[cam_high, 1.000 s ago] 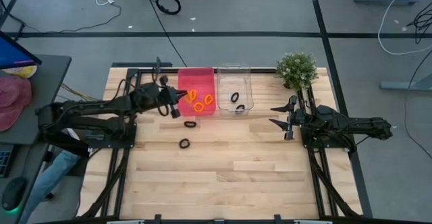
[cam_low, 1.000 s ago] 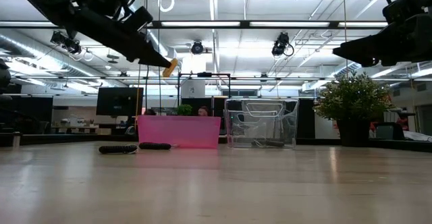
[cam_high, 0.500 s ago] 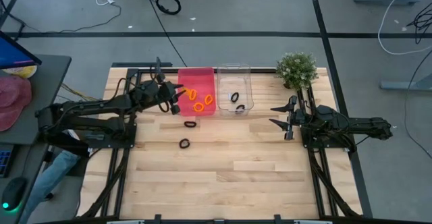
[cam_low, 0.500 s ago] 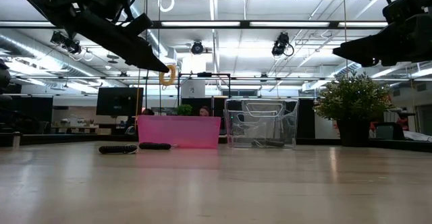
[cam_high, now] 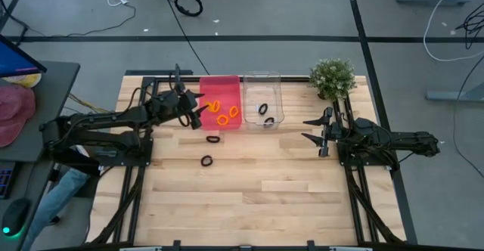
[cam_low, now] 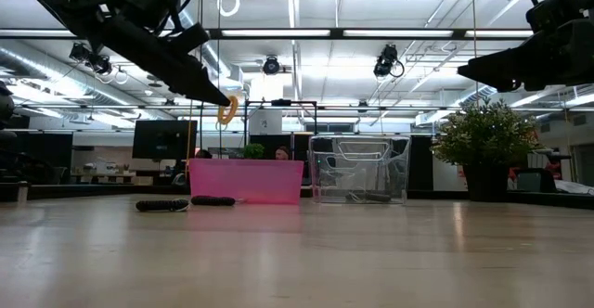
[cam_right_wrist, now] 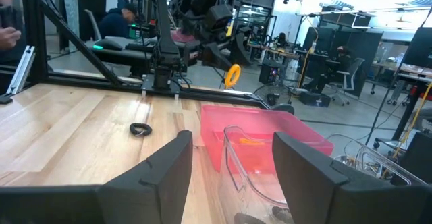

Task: Sort spring keychains
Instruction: Put the yellow spring keychain into the red bin, then put the black spring keychain into the transparent bin

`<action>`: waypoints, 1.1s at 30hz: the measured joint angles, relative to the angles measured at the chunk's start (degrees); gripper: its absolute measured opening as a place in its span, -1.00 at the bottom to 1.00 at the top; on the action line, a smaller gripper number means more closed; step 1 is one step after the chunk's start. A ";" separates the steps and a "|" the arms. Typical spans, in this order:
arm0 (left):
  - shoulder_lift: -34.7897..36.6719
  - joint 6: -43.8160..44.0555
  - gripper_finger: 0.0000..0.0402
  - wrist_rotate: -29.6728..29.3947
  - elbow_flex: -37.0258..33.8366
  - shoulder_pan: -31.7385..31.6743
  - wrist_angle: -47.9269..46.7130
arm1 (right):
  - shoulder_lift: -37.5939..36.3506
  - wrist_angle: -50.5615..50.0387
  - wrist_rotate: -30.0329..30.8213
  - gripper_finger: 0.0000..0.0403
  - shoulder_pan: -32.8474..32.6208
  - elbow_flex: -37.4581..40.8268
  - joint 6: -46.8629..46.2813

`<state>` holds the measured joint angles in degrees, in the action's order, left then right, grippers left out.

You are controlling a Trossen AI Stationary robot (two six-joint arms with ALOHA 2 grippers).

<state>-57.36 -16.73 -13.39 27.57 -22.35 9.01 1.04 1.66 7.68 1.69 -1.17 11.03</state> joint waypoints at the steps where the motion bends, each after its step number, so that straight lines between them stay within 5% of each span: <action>1: 0.00 0.02 0.10 -0.40 0.00 0.00 -0.28 | 0.01 0.00 0.01 0.03 0.01 0.00 0.02; 8: -0.02 0.71 0.05 6.01 0.02 0.08 -1.31 | 0.00 -0.01 0.01 0.03 0.00 0.00 0.00; 12: -0.85 1.18 0.03 -7.80 0.11 -0.03 -0.80 | 0.00 0.01 0.00 0.03 0.02 0.00 0.02; 14: -0.85 1.42 0.02 -9.09 -0.04 -0.02 -1.90 | 0.02 0.01 0.02 0.03 0.00 0.00 0.00; 22: -0.62 2.76 0.02 1.88 2.75 0.88 -7.51 | 0.02 0.00 0.00 0.03 0.02 0.00 0.01; 33: -0.37 9.00 0.02 4.88 9.21 9.30 -29.60 | 0.02 0.01 0.00 0.03 0.00 0.00 0.02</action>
<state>-57.74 -7.73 -8.51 36.78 -13.05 -20.59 1.06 1.67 7.68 1.69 -1.17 11.05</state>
